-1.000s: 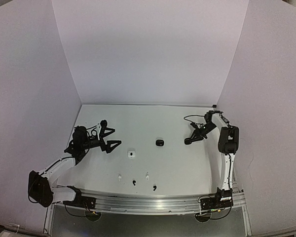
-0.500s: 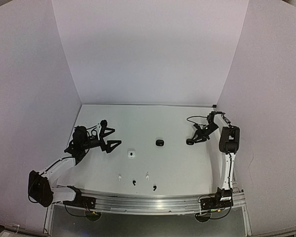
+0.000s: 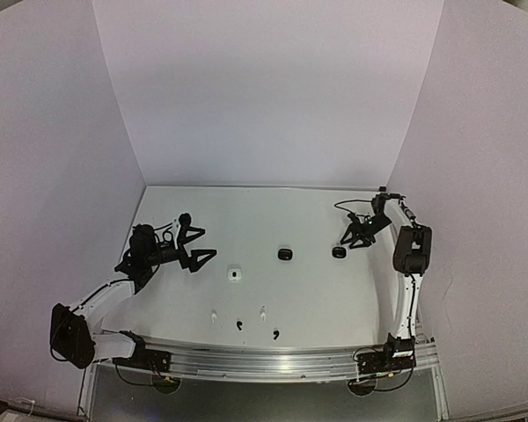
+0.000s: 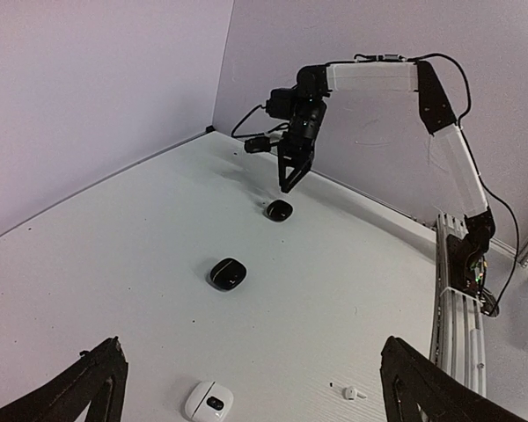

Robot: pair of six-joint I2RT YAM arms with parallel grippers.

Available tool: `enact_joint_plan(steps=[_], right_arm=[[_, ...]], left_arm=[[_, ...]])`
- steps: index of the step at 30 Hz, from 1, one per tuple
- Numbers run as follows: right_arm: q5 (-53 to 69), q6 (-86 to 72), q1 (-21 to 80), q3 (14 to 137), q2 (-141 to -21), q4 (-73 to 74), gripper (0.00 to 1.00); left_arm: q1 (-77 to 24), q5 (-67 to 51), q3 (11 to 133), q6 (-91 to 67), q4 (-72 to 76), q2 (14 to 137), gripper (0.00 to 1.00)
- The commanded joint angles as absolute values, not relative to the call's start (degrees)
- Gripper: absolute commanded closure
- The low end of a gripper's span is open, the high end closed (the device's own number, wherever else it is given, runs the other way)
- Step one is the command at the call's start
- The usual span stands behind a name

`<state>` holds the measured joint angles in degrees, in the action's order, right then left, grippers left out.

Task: Insert the wireless bluetooth earbuds into the charging case
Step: Pick up the charging case from the center of the board.

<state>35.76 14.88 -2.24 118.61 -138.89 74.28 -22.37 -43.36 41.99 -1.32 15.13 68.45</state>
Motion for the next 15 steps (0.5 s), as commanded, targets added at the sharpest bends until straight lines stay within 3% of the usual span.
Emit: enact_joint_plan(steps=[1,8,15], right_arm=[[36.6,13.5,1.8,117.5,-126.6,65.5,0.32],[36.0,33.5,17.7,96.1,-113.7,39.7,0.15],[33.4,45.9,24.6,100.6,-123.5,37.6,0.14]], left_arm=[[-22.1,-42.4,41.5,-0.7,18.2,67.6,0.01],[-22.1,-42.5,40.5,-0.1,18.4,67.0,0.01],[-22.2,-42.9,39.8,-0.1,19.2,66.5,0.01]])
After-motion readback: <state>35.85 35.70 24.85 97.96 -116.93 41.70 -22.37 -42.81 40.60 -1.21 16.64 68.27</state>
